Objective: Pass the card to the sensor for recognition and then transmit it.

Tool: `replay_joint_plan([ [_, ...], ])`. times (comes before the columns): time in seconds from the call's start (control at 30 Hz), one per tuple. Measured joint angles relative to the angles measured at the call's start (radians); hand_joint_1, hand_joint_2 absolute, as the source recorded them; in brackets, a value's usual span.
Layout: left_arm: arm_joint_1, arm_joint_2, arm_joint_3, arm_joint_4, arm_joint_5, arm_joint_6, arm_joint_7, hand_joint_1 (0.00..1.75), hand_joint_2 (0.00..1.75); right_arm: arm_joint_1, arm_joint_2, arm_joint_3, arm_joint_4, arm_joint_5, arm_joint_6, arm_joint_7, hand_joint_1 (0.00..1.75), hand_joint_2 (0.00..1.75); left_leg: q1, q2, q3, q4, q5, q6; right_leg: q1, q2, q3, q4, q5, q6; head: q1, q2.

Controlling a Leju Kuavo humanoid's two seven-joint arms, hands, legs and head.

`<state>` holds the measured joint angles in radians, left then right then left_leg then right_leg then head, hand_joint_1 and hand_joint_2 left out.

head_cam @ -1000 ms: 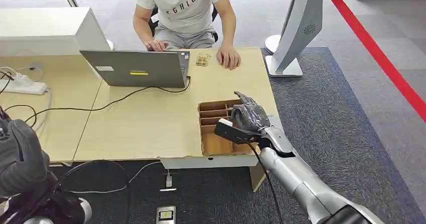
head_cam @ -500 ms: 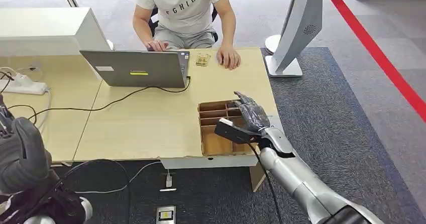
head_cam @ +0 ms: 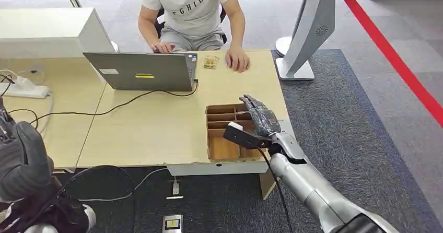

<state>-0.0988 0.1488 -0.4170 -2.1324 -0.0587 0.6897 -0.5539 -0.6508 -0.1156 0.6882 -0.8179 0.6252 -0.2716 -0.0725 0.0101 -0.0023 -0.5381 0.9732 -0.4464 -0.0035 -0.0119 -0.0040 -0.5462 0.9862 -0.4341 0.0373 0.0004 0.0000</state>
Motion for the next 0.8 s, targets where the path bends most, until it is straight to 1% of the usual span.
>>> replay_joint_plan([
  [0.2,-0.001,0.0,0.0,0.0,-0.001,0.0,0.0,0.0,1.75,0.0,-0.01,-0.023,-0.043,-0.006,-0.051,0.0,0.0,1.75,0.0,0.0,0.0,0.0,0.0,0.0,0.0,0.0,0.0,0.0,0.0,0.0,0.0,0.0],
  [0.4,-0.001,0.0,0.0,0.0,-0.005,0.0,0.006,0.0,1.75,0.0,-0.036,-0.068,-0.139,-0.032,-0.117,0.004,0.0,1.75,0.0,0.0,-0.001,0.0,0.0,0.0,0.0,0.0,-0.001,0.0,0.0,0.0,0.0,0.0],
  [0.6,-0.002,0.0,0.0,0.0,-0.022,0.0,0.015,0.0,1.75,0.0,-0.064,-0.108,-0.223,-0.006,-0.135,0.026,0.0,1.75,0.0,0.0,0.0,0.0,0.0,0.0,0.0,0.0,-0.001,0.0,0.0,0.0,0.0,0.0],
  [0.8,-0.001,0.0,0.0,-0.002,-0.036,0.0,0.024,0.0,1.75,0.007,-0.084,-0.125,-0.234,0.018,-0.119,0.036,0.0,1.75,0.0,0.0,-0.001,0.0,0.0,0.0,0.0,0.0,0.0,0.0,0.0,0.0,0.0,0.0],
])
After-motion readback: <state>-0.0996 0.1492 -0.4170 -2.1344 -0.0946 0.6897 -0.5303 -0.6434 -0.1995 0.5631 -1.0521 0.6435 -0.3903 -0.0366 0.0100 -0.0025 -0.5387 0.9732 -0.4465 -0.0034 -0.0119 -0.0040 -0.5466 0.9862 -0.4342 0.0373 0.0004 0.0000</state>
